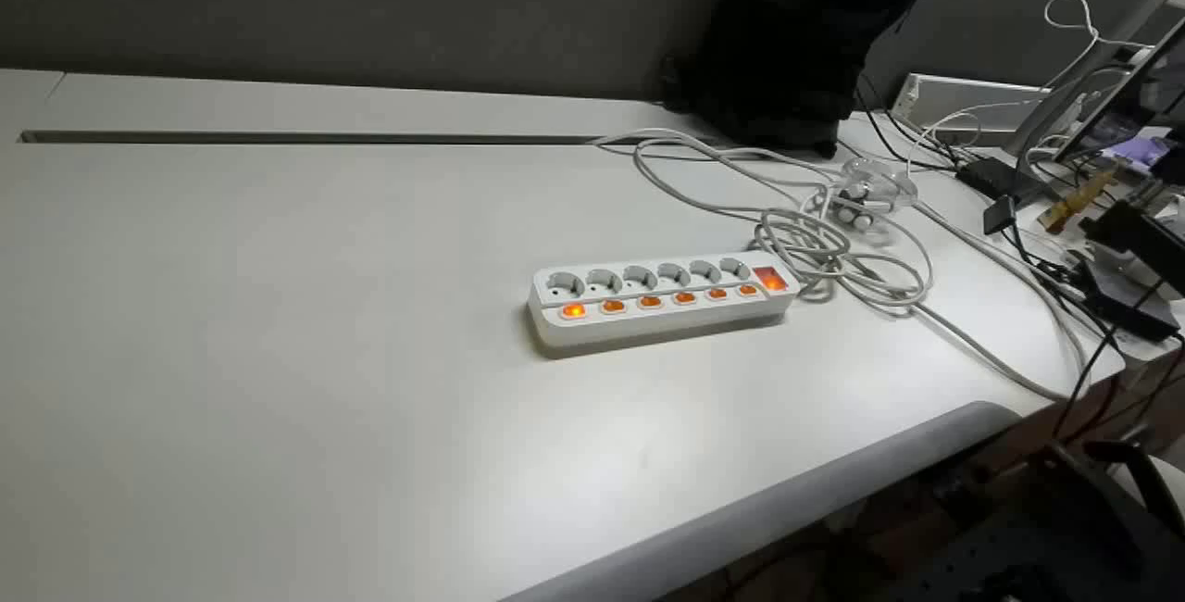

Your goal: Turn off the first switch on the left side of the adapter

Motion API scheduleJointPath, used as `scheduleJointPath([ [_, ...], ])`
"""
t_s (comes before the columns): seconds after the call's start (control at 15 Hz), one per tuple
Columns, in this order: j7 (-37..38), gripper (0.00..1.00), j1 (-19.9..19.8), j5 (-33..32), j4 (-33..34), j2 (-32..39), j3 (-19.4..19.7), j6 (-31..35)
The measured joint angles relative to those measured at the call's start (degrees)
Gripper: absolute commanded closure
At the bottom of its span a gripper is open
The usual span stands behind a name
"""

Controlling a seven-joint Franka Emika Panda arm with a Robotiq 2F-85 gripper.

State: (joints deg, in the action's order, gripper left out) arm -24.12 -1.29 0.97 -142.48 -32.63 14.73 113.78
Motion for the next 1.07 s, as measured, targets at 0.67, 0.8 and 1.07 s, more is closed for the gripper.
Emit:
scheduleJointPath([
  [0.67,0.0,0.0,0.0,0.0,0.0,0.0,0.0,0.2],
  [0.8,0.0,0.0,0.0,0.0,0.0,0.0,0.0,0.2],
  [1.07,0.0,0.0,0.0,0.0,-1.0,1.4,-1.2,4.8],
])
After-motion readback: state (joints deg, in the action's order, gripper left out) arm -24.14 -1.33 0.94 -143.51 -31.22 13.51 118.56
